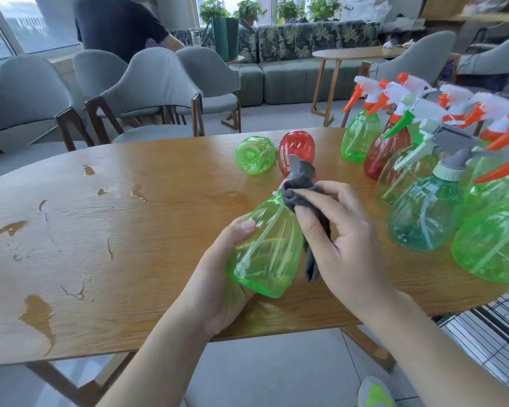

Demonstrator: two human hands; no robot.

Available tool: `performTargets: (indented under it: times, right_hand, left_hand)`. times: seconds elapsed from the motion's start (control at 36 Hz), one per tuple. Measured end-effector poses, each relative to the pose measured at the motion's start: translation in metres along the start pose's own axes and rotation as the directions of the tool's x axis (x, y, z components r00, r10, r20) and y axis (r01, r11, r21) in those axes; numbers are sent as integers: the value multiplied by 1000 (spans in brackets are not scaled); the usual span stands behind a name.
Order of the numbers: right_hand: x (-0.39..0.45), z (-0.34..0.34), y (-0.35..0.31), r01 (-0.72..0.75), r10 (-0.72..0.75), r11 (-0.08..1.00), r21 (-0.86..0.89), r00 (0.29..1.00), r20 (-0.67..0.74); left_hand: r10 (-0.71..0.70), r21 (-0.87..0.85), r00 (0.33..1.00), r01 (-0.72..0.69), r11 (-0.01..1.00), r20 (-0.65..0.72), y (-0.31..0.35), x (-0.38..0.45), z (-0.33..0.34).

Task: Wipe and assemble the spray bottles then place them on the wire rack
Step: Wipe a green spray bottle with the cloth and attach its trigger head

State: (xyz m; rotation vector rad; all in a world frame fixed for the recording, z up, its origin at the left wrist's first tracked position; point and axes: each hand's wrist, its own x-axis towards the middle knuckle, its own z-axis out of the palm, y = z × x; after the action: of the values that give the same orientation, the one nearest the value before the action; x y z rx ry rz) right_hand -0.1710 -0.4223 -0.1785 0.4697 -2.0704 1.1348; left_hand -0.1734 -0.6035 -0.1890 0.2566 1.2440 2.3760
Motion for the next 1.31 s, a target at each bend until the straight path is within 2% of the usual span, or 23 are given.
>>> performTargets:
  times: [0.14,0.22,0.36,0.42,0.5,0.58,0.64,0.69,0.75,0.83,0.94,1.03,1.08,1.22,1.31]
  right_hand:
    - [-9,6,-13,30,-31,997,74,999,25]
    - [-8,5,-12,68,-70,996,53,997,32]
    - [-6,4,-9,33,-33,999,32,999,4]
    - [-9,6,-11,107,-107,994,-7,994,17]
    - [-17,11,-14,296,-291,951,-85,954,69]
    - [-26,18,-15,457,-441,879,-133,887,134]
    - [-30,21,-14,512,-488,843,-165,857,165]
    - [-29,21,-11,534,-506,825,-186,844,178]
    - [-25,19,-8,523,-499,832,-186,851,164]
    - [-16,14,-5,419,-409,893,-165,908,88]
    - [-3,7,1,116,-117,990,-82,993,1]
    - [0,6,0,-42,42,999,-9,999,-26]
    - [-4,9,-4,-45,45,999,3,999,-14]
    - [-10,11,-7,72,-72,997,4,997,16]
    - [-6,7,-3,27,-27,999,20,1000,11]
  left_hand:
    - [44,18,999,-43,999,-15,0,0,-3]
    - [42,45,999,-42,998,-5,2,2,-7]
    - [19,77,1000,-17,997,-24,3,4,-6]
    - [31,47,998,-28,999,-56,2,5,-3]
    - [43,-7,993,-44,999,-114,1,7,-4]
    - [-40,-55,989,32,998,-146,2,7,-9]
    - [-94,-85,987,83,993,-133,3,5,-8]
    - [-91,-122,990,77,990,-109,2,3,-7]
    - [-54,-104,995,45,994,-84,2,2,-4]
    - [-3,-72,998,-1,997,-55,4,3,0]
    - [-17,-24,999,16,1000,-52,4,3,-2]
    - [-26,19,999,26,999,-25,0,3,-3]
    - [-16,28,999,17,999,-32,-2,2,-3]
    - [3,18,998,-2,1000,-63,-3,2,-3]
    - [6,48,998,-3,999,-55,0,3,-2]
